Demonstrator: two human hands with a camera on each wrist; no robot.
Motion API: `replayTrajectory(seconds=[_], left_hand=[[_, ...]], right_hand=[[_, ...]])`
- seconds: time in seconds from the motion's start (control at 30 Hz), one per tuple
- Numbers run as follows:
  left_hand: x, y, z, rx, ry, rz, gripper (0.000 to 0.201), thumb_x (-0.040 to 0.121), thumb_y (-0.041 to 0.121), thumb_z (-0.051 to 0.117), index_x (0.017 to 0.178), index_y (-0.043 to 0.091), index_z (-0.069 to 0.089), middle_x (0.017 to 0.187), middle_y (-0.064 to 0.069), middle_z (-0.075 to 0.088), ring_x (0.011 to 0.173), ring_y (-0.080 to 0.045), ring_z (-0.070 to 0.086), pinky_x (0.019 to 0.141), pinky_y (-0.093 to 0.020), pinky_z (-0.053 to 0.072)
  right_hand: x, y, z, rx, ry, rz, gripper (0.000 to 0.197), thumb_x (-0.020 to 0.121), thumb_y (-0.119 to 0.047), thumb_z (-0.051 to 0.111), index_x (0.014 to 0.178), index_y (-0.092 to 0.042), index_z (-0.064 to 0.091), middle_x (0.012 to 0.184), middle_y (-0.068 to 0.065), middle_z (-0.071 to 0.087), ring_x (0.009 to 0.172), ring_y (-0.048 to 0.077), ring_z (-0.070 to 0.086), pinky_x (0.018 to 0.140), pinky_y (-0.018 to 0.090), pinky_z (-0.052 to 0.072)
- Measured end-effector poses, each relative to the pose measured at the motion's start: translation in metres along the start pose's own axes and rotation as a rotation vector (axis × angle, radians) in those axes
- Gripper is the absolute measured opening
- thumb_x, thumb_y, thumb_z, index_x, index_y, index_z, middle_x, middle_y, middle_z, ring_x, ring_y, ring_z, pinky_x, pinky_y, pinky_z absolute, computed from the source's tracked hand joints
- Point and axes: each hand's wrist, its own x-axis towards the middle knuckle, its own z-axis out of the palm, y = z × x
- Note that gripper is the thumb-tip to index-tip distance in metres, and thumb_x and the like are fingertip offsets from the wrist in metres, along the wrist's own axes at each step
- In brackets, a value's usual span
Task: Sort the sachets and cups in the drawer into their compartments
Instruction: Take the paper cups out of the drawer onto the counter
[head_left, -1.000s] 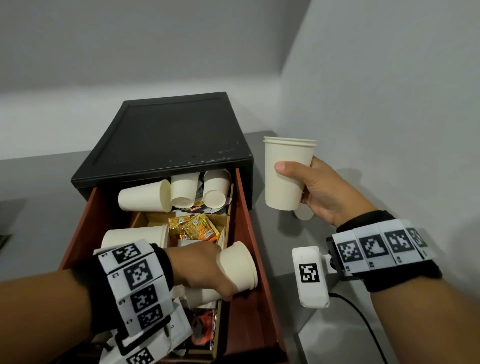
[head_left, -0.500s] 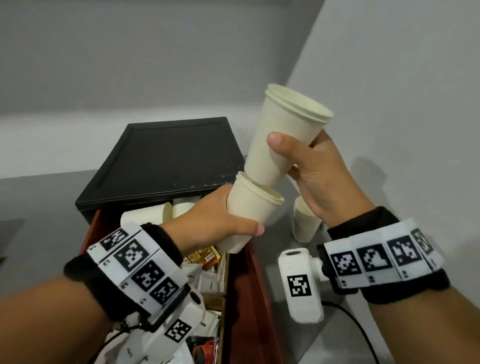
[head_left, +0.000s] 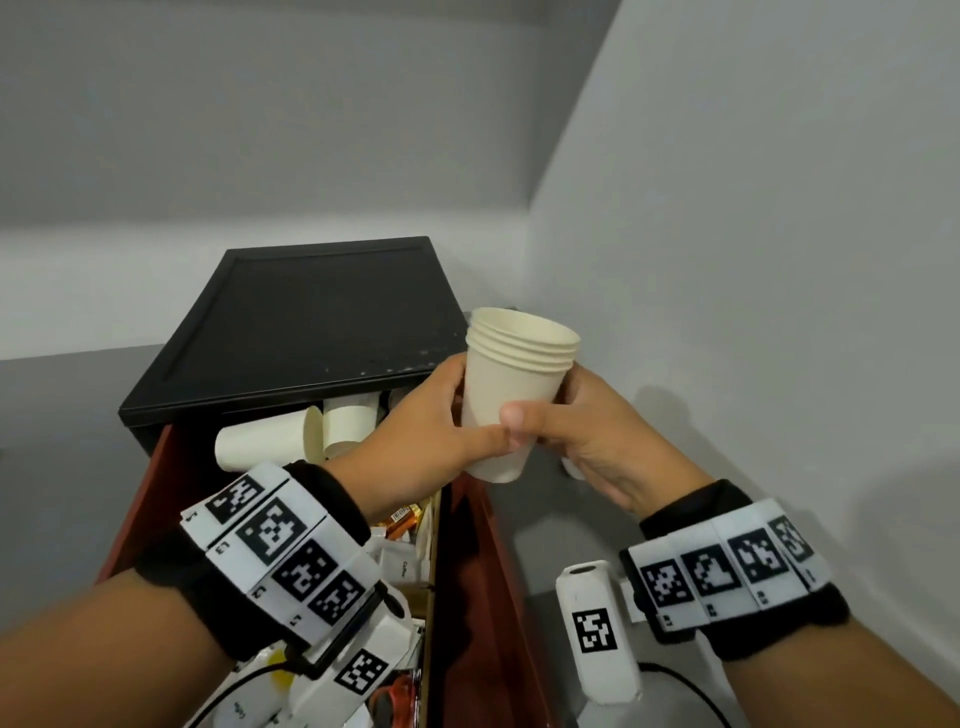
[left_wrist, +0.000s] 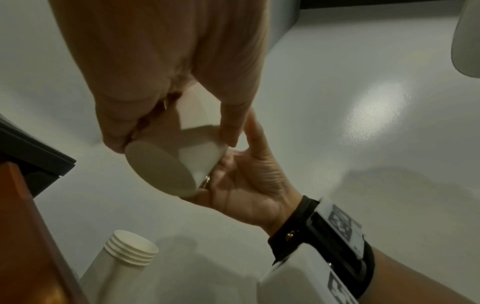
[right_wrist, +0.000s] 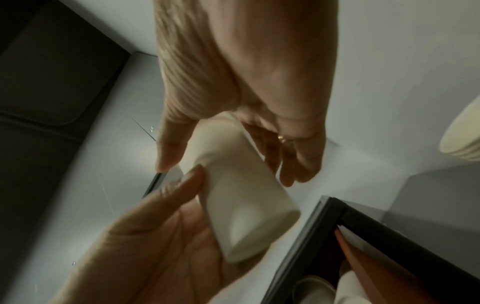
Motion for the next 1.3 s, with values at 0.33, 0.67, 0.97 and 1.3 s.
replayTrajectory(seconds=[0.33, 0.67, 0.97, 1.3], left_hand=[[-0.013, -0.008, -0.035, 0.577, 0.036, -0.253, 0.055, 0.079, 0.027, 0.073, 0.129, 0.028, 0.050, 0.122, 0.011, 0.052, 0.104, -0.010, 0.053, 0.077, -0.021, 0.044], [-0.032, -0.044, -0.083, 1.062, -0.098, -0.789, 0.059, 0.068, 0.013, 0.077, 0.119, 0.011, 0.048, 0.100, -0.004, 0.059, 0.078, -0.017, 0.058, 0.056, -0.024, 0.046], [-0.041, -0.074, -0.093, 1.187, -0.235, -0.906, 0.070, 0.067, 0.015, 0.077, 0.127, 0.017, 0.043, 0.110, 0.001, 0.052, 0.099, -0.017, 0.052, 0.077, -0.024, 0.045], [-0.040, -0.093, -0.092, 1.048, -0.214, -0.805, 0.076, 0.057, 0.021, 0.082, 0.124, 0.019, 0.045, 0.114, 0.001, 0.053, 0.107, -0.019, 0.051, 0.093, -0.033, 0.047]], right_hand=[[-0.010, 0.055, -0.059, -0.113, 0.692, -0.130, 0.092, 0.042, -0.043, 0.080, 0.125, -0.016, 0.051, 0.118, 0.001, 0.064, 0.107, 0.017, 0.061, 0.095, 0.042, 0.050], [-0.025, 0.165, -0.074, -0.275, 0.833, 0.204, 0.075, 0.064, -0.013, 0.083, 0.127, -0.014, 0.041, 0.118, 0.002, 0.055, 0.106, 0.022, 0.053, 0.093, 0.037, 0.044], [-0.031, 0.188, -0.083, -0.387, 0.770, 0.350, 0.083, 0.062, -0.015, 0.083, 0.133, -0.012, 0.038, 0.125, 0.010, 0.055, 0.114, 0.033, 0.053, 0.097, 0.046, 0.045], [-0.044, 0.177, -0.093, -0.293, 0.625, 0.386, 0.070, 0.066, 0.013, 0.068, 0.128, -0.008, 0.044, 0.120, 0.011, 0.057, 0.114, 0.028, 0.053, 0.101, 0.047, 0.042]])
